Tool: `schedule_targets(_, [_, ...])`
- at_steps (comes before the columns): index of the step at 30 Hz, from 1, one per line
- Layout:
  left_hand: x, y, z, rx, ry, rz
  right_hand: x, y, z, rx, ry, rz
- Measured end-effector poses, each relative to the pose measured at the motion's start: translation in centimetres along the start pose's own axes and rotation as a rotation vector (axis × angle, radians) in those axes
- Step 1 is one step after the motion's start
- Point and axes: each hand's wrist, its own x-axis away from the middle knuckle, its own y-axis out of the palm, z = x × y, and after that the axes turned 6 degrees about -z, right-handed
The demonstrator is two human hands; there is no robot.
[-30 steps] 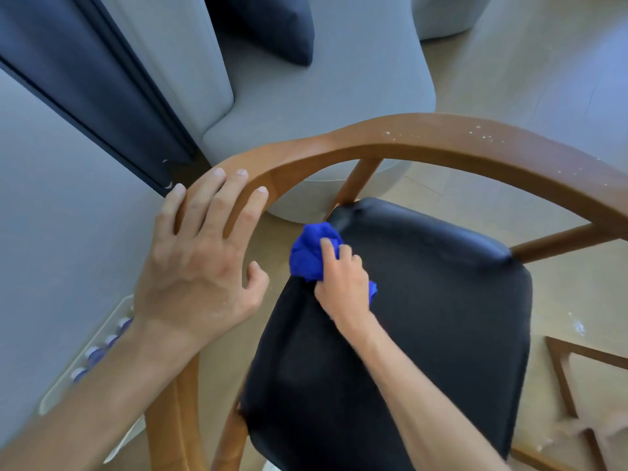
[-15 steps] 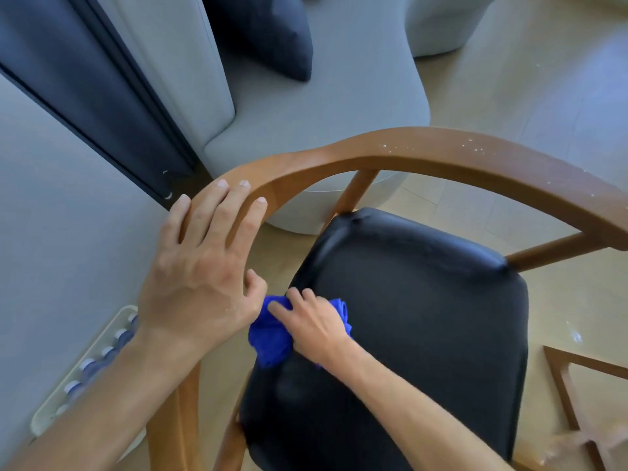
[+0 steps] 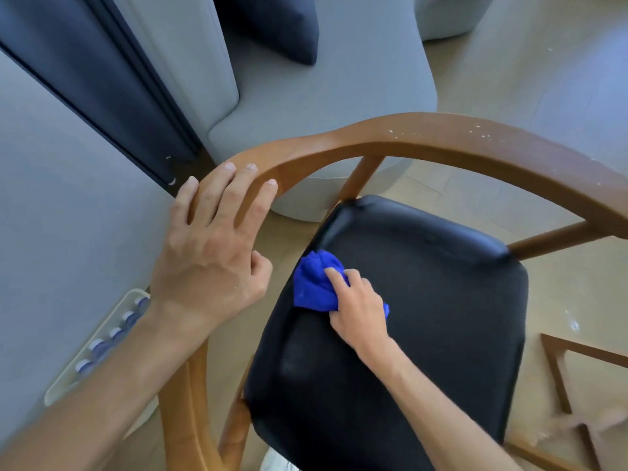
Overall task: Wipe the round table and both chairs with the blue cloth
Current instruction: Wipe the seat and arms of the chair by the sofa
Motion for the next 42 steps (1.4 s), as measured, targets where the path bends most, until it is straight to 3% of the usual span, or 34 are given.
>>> schedule_targets(3, [0.0, 0.0, 0.0, 0.008, -0.008, -0.004, 7.8, 2.3, -0.8, 0.016, -0.206, -0.158])
schedule_targets(7, [0.2, -0.3, 0.2, 0.019, 0.0, -0.038, 14.3, 3.2, 1.3, 0.229, -0.548, -0.489])
schedule_targets(10, [0.1, -1.1, 0.3, 0.036, -0.004, -0.082, 13.8, 0.5, 4.2, 0.341, -0.649, -0.441])
schedule_targets(12, [0.0, -1.7, 0.5, 0.051, -0.002, -0.114, 12.1, -2.4, 7.0, 0.312, -0.518, -0.344])
schedule_targets(16, [0.0, -1.9, 0.7, 0.059, -0.012, -0.132, 8.2, -8.0, 15.9, 0.273, -0.007, -0.168])
schedule_targets(20, [-0.4, -2.1, 1.0, 0.047, -0.014, -0.135, 5.3, -10.9, 21.8, -0.063, 0.496, 0.045])
schedule_targets(24, [-0.2, -2.0, 1.1, 0.031, -0.015, -0.128, 1.1, -10.5, 20.0, -0.249, 0.721, 0.207])
schedule_targets(27, [-0.1, -1.7, 0.9, 0.031, -0.013, -0.111, -2.7, -10.3, 17.9, -0.278, 0.77, 0.268])
schedule_targets(31, [-0.2, -1.1, 0.8, 0.029, -0.009, -0.052, -9.0, -9.5, 12.8, -0.228, 0.615, 0.203])
schedule_targets(35, [-0.4, -0.6, 0.7, 0.016, -0.01, -0.035, -10.1, -6.0, 4.3, -0.041, 0.339, 0.116])
schedule_targets(40, [-0.2, -0.8, 0.7, -0.004, -0.004, -0.046, -1.8, -0.8, -2.4, 0.038, -0.023, 0.004])
schedule_targets(42, [-0.2, -1.1, 0.7, -0.008, -0.012, -0.052, 4.1, 1.1, -3.7, 0.072, -0.195, -0.155])
